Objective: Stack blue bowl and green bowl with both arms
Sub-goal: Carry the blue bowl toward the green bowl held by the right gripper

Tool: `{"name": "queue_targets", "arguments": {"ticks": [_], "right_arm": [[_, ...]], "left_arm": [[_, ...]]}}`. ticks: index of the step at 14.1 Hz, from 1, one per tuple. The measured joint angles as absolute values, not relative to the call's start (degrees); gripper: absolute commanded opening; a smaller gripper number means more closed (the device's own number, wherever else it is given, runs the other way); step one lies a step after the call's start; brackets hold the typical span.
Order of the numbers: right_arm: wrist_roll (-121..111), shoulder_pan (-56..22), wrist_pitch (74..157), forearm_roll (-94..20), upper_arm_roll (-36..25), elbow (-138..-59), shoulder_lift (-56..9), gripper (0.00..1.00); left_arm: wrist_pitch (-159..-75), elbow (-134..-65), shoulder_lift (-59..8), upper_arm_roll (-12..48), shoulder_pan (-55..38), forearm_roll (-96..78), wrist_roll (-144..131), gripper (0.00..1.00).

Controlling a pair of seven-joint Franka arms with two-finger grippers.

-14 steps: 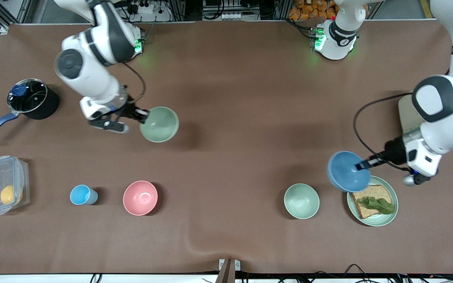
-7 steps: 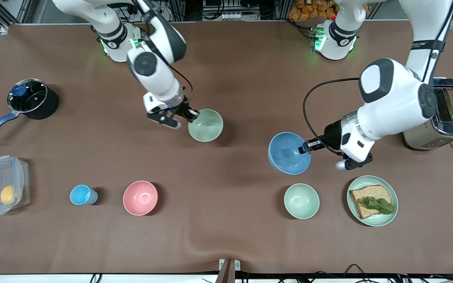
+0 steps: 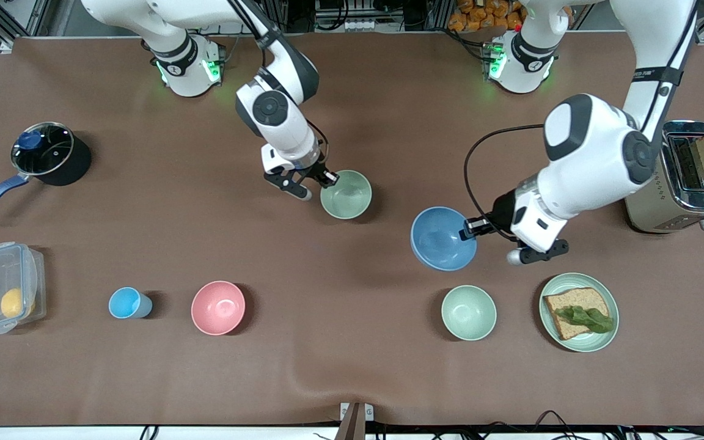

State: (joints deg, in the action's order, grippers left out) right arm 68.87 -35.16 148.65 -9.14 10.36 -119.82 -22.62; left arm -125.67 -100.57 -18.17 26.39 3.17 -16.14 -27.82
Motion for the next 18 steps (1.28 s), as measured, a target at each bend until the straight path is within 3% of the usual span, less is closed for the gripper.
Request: {"name": "queue_targets", "arguments": {"ticks": [1, 2, 3, 4, 9, 12, 18], "right_arm": [[69.3, -36.0, 149.6, -9.1, 9.9, -119.5, -23.7, 0.00], [69.4, -36.5, 150.1, -9.1, 9.6, -119.3, -24.4, 0.07], [69.6, -36.8, 150.2, -9.1, 9.3, -119.2, -24.9, 0.63], [70.3, -36.9, 150.3, -9.1, 9.2, -119.0, -25.1, 1.00], [74.6, -36.4, 148.8, -9.1, 8.0, -116.3, -25.2, 1.00], [75.2, -32.9, 142.4, -10.2, 7.9, -113.4, -25.2, 1.00], [74.8, -26.0, 139.2, -27.1, 7.7, -111.3, -26.9, 1.00]], "left_arm": [[-125.8, -100.6, -18.2, 26.4, 2.1, -15.2, -28.7, 0.00], [-125.8, -100.6, -18.3, 26.4, 1.3, -14.7, -29.4, 0.00], [-125.8, -100.6, -18.5, 26.4, 0.4, -14.4, -29.8, 0.00], [-125.8, -100.7, -18.7, 26.4, -0.2, -13.5, -30.8, 0.00], [-125.8, -101.1, -19.4, 26.4, -2.2, -8.4, -35.4, 0.00], [-126.4, -103.0, -19.6, 26.5, -3.2, -7.2, -35.4, 0.00], [-128.5, -106.8, -19.6, 26.7, -10.1, -4.4, -42.0, 0.00]]}}
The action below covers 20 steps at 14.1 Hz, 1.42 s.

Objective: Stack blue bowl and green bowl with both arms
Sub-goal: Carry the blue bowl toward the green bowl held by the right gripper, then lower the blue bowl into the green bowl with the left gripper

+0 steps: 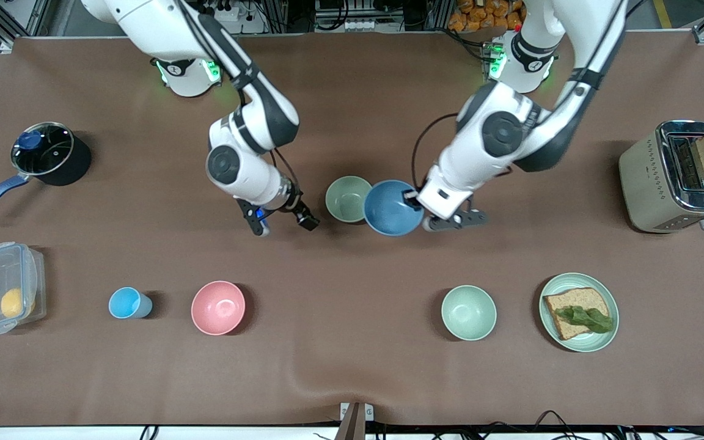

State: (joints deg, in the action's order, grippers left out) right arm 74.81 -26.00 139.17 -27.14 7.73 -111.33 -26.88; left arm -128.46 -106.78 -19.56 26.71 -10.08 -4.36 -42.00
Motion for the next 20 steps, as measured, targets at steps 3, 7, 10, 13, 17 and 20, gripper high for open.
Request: {"name": "queue_targets", "arguments": {"ticks": [3, 7, 10, 13, 17, 20], "right_arm": [[73.6, -23.2, 139.2, -33.1, 7.8, -111.3, -31.0, 1.00], [69.6, -23.1, 140.5, -45.4, 8.3, -110.3, -35.8, 1.00], [69.5, -24.3, 142.3, -48.4, 8.8, -110.0, -36.3, 1.00], [69.5, -24.9, 142.4, -49.8, 8.9, -109.9, -36.3, 1.00], [69.5, -25.4, 142.7, -50.3, 8.9, -109.9, -36.3, 1.00], [69.5, -25.4, 142.7, -50.3, 8.9, -109.9, -36.3, 1.00]], "left_arm": [[-128.7, -108.4, -19.7, 26.7, -13.7, -4.2, -45.4, 0.00], [-129.4, -108.4, -22.8, 26.7, -17.7, -4.1, -47.9, 0.00], [-130.3, -106.6, -26.6, 26.6, -19.6, -4.1, -48.4, 0.00], [-130.7, -104.5, -30.0, 26.3, -19.8, -3.7, -48.4, 0.00], [-130.8, -103.1, -32.3, 26.0, -19.8, -3.5, -48.4, 0.00], [-130.8, -102.7, -33.4, 26.0, -19.8, -3.4, -48.4, 0.00]]}}
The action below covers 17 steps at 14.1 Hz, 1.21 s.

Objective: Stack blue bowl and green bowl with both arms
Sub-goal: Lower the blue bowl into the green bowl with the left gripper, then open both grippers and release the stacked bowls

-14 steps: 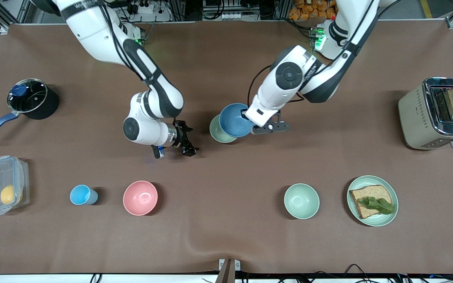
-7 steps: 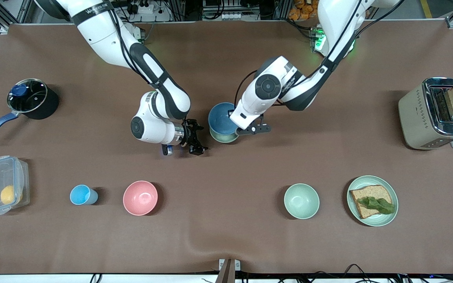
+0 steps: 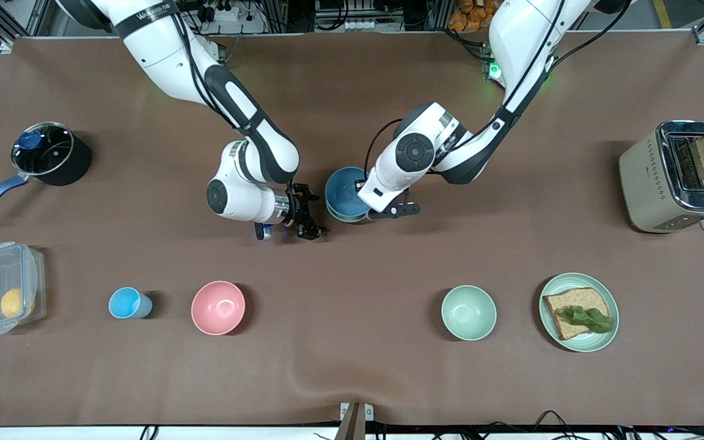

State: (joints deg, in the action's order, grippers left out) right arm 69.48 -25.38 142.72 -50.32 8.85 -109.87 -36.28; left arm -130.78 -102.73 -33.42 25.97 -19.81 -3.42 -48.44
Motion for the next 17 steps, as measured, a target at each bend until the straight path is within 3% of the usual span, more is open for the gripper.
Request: {"name": "queue_targets", "arguments": {"ticks": [9, 10, 11, 12, 13, 17], "right_arm": [[68.9, -25.4, 142.7, -50.3, 8.9, -109.9, -36.3, 1.00], [68.9, -25.4, 142.7, -50.3, 8.9, -109.9, -36.3, 1.00], [68.9, -25.4, 142.7, -50.3, 8.9, -109.9, -36.3, 1.00], [68.9, -25.5, 142.7, -50.3, 8.9, -109.9, -36.3, 1.00], [68.9, -25.5, 142.7, -50.3, 8.9, -109.9, -36.3, 1.00], [68.8, -25.6, 142.7, -50.3, 8.9, -109.9, -36.3, 1.00]], "left_arm": [[-130.8, -100.3, -36.2, 26.0, -20.0, -3.4, -48.4, 0.00], [-130.8, -100.0, -36.6, 26.0, -20.0, -3.4, -48.4, 0.11], [-130.8, -99.8, -36.8, 26.0, -20.0, -3.4, -48.4, 0.49], [-130.8, -99.6, -36.9, 26.0, -20.0, -3.4, -48.5, 0.95], [-130.8, -99.5, -37.0, 26.0, -20.0, -3.4, -48.6, 1.00], [-130.8, -98.9, -37.2, 26.0, -20.4, -2.6, -49.4, 1.00]]}}
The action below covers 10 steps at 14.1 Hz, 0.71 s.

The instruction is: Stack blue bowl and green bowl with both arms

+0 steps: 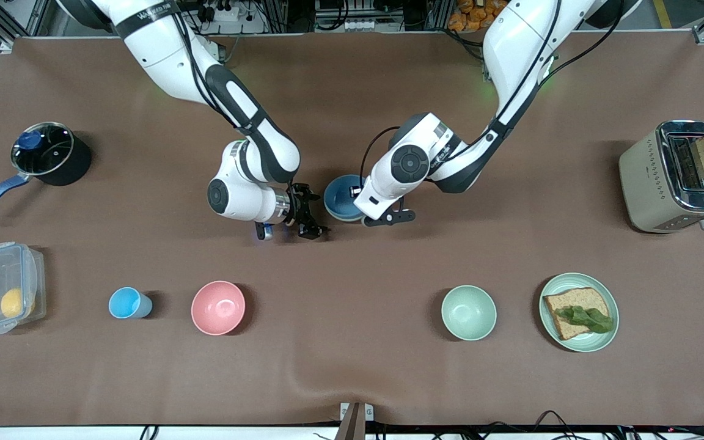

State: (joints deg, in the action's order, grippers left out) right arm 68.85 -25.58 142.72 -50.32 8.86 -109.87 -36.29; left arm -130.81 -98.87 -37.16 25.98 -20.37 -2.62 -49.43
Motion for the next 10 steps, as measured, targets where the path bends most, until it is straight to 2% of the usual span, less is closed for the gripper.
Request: {"name": "queue_targets", "arguments": {"ticks": [5, 10], "right_arm": [[67.7, -25.5, 142.1, -50.3, 8.7, -109.9, -36.2, 1.00], [64.3, -23.3, 131.4, -44.8, 5.2, -110.5, -32.8, 1.00]], "left_arm": [[-130.2, -96.9, -35.2, 25.7, -19.1, -1.9, -49.9, 1.00], [-125.1, -92.7, -30.3, 24.5, -14.6, -1.6, -52.2, 1.00]]}}
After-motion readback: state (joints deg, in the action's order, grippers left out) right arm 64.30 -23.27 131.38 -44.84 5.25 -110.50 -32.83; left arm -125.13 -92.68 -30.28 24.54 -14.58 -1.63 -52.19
